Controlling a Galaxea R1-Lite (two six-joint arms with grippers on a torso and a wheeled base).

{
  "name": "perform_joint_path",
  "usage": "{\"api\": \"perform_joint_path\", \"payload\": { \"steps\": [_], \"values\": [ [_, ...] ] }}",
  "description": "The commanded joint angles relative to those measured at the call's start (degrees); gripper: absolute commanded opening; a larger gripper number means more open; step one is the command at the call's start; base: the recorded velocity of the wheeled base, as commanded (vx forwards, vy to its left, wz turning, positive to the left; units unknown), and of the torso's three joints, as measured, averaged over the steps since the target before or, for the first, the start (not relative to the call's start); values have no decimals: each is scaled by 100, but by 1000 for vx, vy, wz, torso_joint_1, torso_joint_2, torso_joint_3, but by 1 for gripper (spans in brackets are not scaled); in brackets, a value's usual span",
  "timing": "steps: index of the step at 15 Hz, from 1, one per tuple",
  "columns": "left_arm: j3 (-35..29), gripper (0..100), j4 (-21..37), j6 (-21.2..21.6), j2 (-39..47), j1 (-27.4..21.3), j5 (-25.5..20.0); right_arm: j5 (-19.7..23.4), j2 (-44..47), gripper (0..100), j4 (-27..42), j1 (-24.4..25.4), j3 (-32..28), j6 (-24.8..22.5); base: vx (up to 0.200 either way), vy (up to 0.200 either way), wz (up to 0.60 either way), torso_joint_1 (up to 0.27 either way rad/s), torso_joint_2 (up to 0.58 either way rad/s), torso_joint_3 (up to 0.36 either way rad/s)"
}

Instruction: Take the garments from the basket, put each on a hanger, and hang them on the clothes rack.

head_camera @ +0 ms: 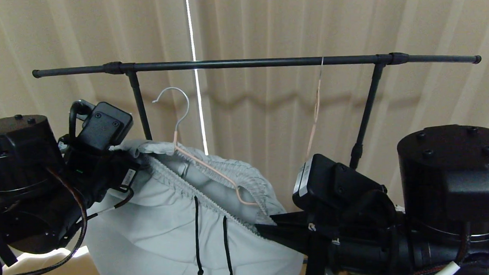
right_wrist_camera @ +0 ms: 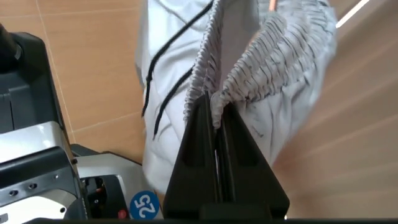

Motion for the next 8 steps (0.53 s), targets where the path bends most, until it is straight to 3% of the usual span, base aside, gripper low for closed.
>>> {"api": "perform_joint_path", "payload": {
  "steps": [1,6,7,8],
  "values": [
    [17,0,-1,3,15,-37,-2,-14,23,0,4,-1,-44,-7,0,0,0,0,0,0],
    [-54,0,-229,-41,-91,-46,-10,-67,-153,0,338,-449,-62,-236,0,0,0,0,0,0],
    [-54,0,-291,-129,-55,-46,-10,-67,-171,100,391,-466,-36,-245,0,0,0,0,0,0],
    [-54,0,-291,-199,-55,-55,-10,-102,-188,100,364,-466,-36,-253,0,0,0,0,0,0]
  ]
}}
